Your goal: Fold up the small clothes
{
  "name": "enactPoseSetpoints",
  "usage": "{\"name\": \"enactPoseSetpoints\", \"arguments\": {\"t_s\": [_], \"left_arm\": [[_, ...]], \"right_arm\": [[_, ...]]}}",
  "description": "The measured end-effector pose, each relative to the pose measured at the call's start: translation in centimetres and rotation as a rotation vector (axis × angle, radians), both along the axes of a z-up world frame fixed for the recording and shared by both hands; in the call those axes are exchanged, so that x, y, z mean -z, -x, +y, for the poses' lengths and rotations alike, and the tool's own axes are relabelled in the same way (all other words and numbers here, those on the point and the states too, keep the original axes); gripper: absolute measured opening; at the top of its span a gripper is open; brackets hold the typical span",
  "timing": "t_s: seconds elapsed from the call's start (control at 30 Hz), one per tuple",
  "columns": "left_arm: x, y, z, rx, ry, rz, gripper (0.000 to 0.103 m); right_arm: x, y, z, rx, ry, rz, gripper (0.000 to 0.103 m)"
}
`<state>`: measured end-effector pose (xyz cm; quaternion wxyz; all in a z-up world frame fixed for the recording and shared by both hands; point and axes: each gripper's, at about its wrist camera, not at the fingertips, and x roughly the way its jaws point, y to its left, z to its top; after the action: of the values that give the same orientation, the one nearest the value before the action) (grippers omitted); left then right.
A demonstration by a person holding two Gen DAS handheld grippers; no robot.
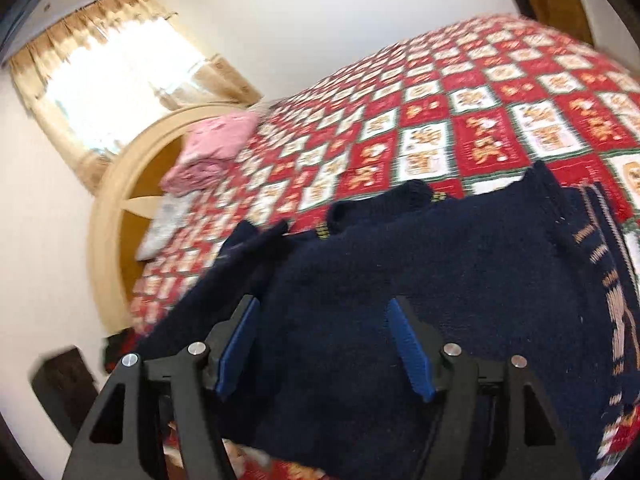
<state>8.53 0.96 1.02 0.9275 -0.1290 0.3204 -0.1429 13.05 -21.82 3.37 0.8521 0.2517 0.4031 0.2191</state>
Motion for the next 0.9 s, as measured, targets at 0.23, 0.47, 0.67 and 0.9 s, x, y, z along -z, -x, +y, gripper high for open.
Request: {"name": "enactPoseSetpoints", "arguments": {"t_s": [0.23,0.47,0.67,0.9], "left_arm": [[0.2,1.8,-4.7,0.117,-0.100,-0.073,0.024],[0.7,2.6,-5.4,0.128,-0.179,-0.106,0.024],[1.1,3.5,-6.1,0.152,-0.201,-0.125,0.024],[1.5,3.8,-6.0,0.161,-0.191,-0.112,0.024]], "right_arm": [[2.1,-3.3,2.8,-0.171,-0.080,0.167,0.079],[4.3,-7.7,6.8,-0.264,-0.140,0.302,0.079],[4.1,-9.2,9.7,-0.293,0.048,0.258,0.079],[4.5,-9.2,10.0,-0.298,0.126,0.180,0.027]]}}
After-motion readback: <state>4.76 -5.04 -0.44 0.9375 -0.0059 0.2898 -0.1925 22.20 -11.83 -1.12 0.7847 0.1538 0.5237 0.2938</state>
